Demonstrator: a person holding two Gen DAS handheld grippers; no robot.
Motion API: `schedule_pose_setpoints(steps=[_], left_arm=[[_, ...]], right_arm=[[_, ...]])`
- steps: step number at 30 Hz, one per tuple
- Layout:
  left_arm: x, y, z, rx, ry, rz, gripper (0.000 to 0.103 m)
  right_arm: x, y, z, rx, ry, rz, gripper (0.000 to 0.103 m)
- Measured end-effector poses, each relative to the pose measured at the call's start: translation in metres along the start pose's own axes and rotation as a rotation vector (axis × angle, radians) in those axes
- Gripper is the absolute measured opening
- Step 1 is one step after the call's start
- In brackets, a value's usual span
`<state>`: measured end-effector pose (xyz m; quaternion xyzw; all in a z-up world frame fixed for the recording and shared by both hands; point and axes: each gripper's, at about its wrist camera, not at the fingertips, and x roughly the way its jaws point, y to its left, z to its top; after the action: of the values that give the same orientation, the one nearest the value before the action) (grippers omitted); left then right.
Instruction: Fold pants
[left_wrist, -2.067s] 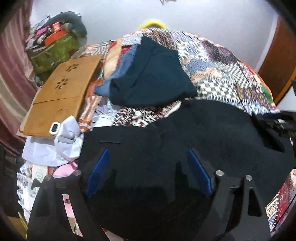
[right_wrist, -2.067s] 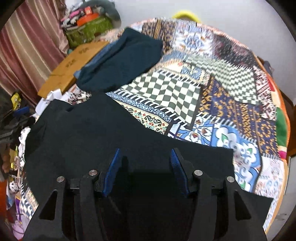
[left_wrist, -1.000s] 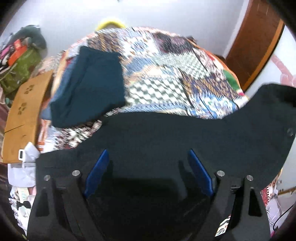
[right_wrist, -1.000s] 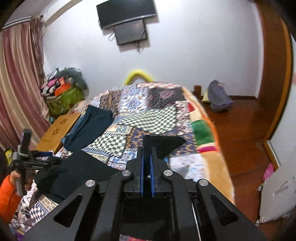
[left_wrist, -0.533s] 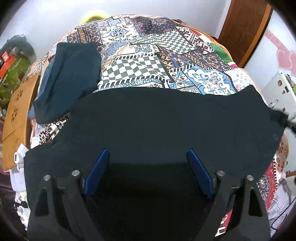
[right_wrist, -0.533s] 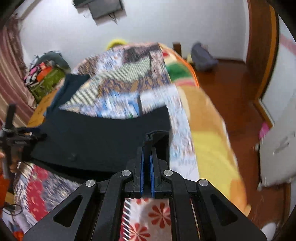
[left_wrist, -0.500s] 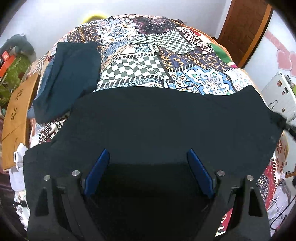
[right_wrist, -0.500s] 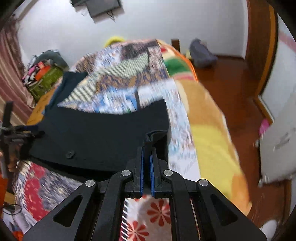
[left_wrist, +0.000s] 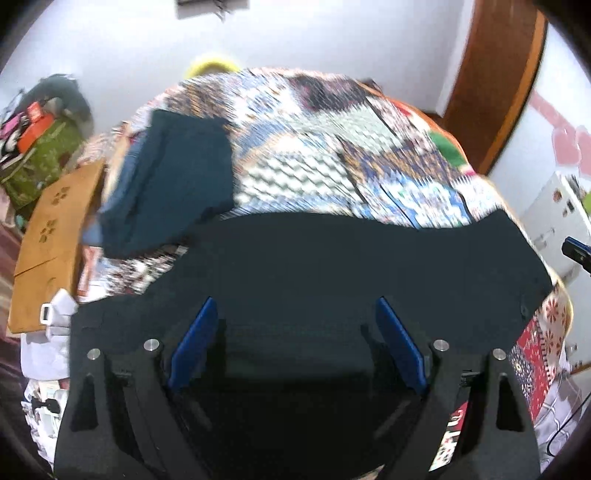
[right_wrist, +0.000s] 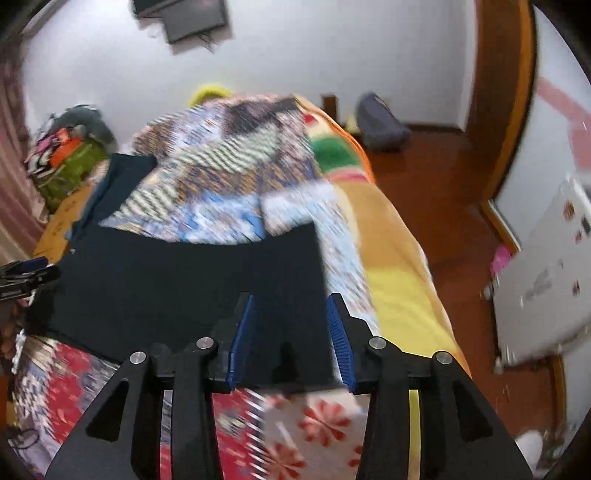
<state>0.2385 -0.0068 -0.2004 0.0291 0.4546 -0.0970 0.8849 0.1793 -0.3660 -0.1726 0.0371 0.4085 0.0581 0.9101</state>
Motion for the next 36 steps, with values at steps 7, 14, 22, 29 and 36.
schedule_pose_setpoints(steps=[7,14,22,29,36], left_arm=[[-0.039,0.088,0.002,-0.120,-0.097,0.116,0.089],[-0.045,0.192,-0.017,-0.278,-0.065,0.223,0.093],[0.011,0.281,-0.050,-0.444,0.108,0.223,0.093],[0.073,0.297,-0.068,-0.541,0.241,0.071,0.075],[0.082,0.289,-0.061,-0.532,0.184,-0.015,0.037]], right_arm=[[0.009,0.090,0.043,-0.147,-0.080,0.167,0.038],[0.055,0.179,0.072,-0.270,-0.046,0.328,0.039],[0.130,0.271,0.086,-0.424,0.109,0.410,0.039],[0.198,0.332,0.091,-0.530,0.247,0.438,0.039],[0.258,0.373,0.080,-0.632,0.384,0.408,0.017]])
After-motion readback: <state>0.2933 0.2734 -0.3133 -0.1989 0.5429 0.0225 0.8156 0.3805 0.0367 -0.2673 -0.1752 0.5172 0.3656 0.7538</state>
